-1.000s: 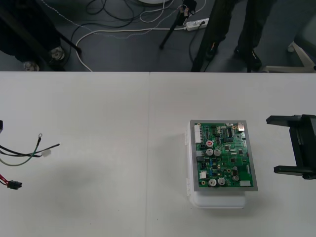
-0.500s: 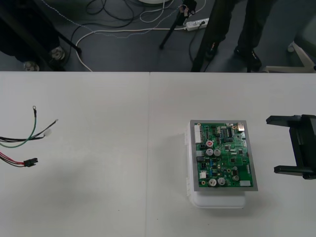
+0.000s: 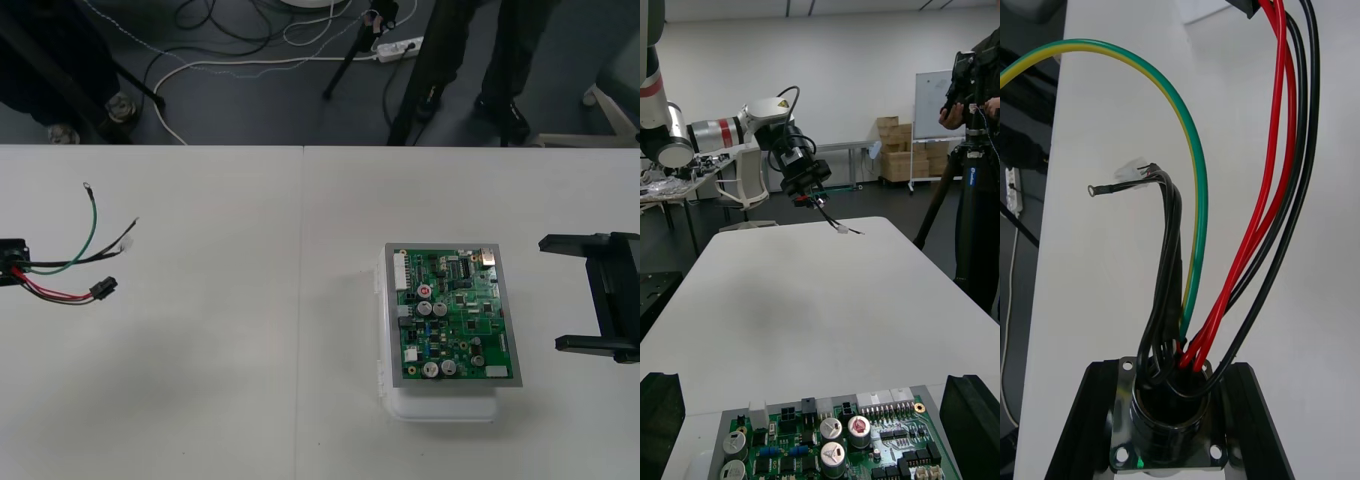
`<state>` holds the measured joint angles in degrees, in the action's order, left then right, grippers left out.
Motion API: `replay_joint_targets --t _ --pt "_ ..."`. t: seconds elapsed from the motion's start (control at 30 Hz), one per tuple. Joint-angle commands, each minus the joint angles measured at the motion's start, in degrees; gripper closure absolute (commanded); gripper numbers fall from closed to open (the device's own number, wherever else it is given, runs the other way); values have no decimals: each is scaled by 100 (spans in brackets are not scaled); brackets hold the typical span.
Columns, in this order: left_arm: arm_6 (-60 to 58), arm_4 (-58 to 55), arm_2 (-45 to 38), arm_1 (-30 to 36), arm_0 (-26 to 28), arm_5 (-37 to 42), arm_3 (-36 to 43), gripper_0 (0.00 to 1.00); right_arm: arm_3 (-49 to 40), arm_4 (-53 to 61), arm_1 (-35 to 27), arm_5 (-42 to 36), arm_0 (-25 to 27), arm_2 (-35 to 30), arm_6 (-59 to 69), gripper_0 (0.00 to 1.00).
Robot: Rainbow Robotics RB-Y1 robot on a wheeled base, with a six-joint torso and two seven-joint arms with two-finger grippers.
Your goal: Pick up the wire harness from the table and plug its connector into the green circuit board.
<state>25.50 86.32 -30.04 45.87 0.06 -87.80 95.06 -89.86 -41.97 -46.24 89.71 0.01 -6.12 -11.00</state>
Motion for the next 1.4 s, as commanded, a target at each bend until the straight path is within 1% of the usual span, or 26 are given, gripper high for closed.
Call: replay_joint_targets --t 0.03,0.23,0.73,1.1,1.4 --pt "-783 25 16 -491 -147 -220 646 100 -128 110 -245 29 17 23 151 0" --pt "-1636 -1 411 -930 -367 -220 1112 100 -181 110 -245 29 34 23 177 0" --pt "-3297 -124 1413 -1818 -569 -220 1947 100 -365 154 -254 29 148 23 248 0" --pt "-4184 -142 2081 -2398 -692 -220 2017 100 -462 225 -324 29 254 23 283 0" --pt "-4844 -142 2556 -2688 -692 -220 2052 100 -479 225 -333 29 263 23 327 0"
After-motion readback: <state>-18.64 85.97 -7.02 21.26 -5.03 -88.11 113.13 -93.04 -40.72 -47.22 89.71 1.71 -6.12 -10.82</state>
